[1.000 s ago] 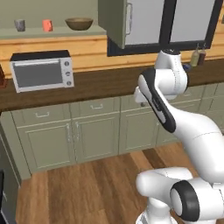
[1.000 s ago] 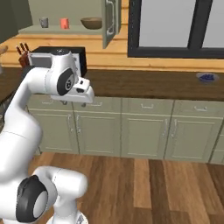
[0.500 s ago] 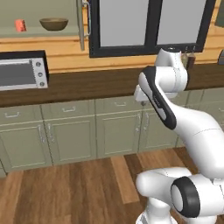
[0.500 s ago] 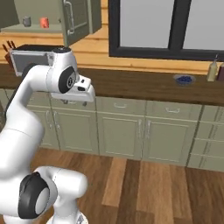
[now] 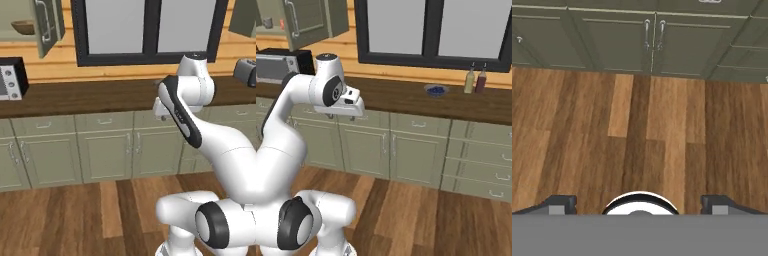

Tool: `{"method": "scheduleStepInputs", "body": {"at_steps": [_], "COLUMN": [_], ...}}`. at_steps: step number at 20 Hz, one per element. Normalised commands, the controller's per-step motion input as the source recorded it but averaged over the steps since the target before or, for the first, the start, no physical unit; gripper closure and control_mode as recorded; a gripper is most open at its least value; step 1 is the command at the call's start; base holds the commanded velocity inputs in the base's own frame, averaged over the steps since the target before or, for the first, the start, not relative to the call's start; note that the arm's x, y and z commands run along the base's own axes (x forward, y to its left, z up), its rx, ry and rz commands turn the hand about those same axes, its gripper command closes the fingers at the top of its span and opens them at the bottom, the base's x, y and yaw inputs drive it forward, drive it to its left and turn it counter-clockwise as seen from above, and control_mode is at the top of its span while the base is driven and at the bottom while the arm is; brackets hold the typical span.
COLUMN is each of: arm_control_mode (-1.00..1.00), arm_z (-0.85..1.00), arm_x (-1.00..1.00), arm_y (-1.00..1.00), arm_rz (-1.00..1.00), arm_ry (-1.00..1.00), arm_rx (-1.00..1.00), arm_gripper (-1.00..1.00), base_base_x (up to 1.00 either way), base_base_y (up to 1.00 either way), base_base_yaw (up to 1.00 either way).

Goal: Gather all objects into one cabinet and sort the glasses and bowls to opposite sides.

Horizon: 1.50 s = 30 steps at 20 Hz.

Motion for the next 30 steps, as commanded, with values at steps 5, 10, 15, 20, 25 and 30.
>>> {"method": "scheduleStepInputs", "body": {"at_steps": [5,10,15,20,25,30], "arm_control_mode": [1.0,1.0,1.0,1.0,1.0,1.0], "arm_z": [0.0,0.0,0.0,0.0,0.0,0.0], "arm_x": [0.0,0.0,0.0,0.0,0.0,0.0], "arm_y": [0.0,0.0,0.0,0.0,0.0,0.0], "arm_rz": [0.0,0.0,0.0,0.0,0.0,0.0], "arm_ry": [0.0,0.0,0.0,0.0,0.0,0.0], "arm_rx": [0.0,0.0,0.0,0.0,0.0,0.0], "arm_gripper": [-1.0,-1.0,-1.0,-1.0,-1.0,-1.0], "base_base_x": [0.52,1.0,0.99,0.67,0.21,0.01], "base_base_y": [-0.79,-0.35,-0.74,-1.0,-1.0,-1.0], "base_base_yaw": [0.05,-0.03,-0.07,-0.03,-0.1,-0.15]}}
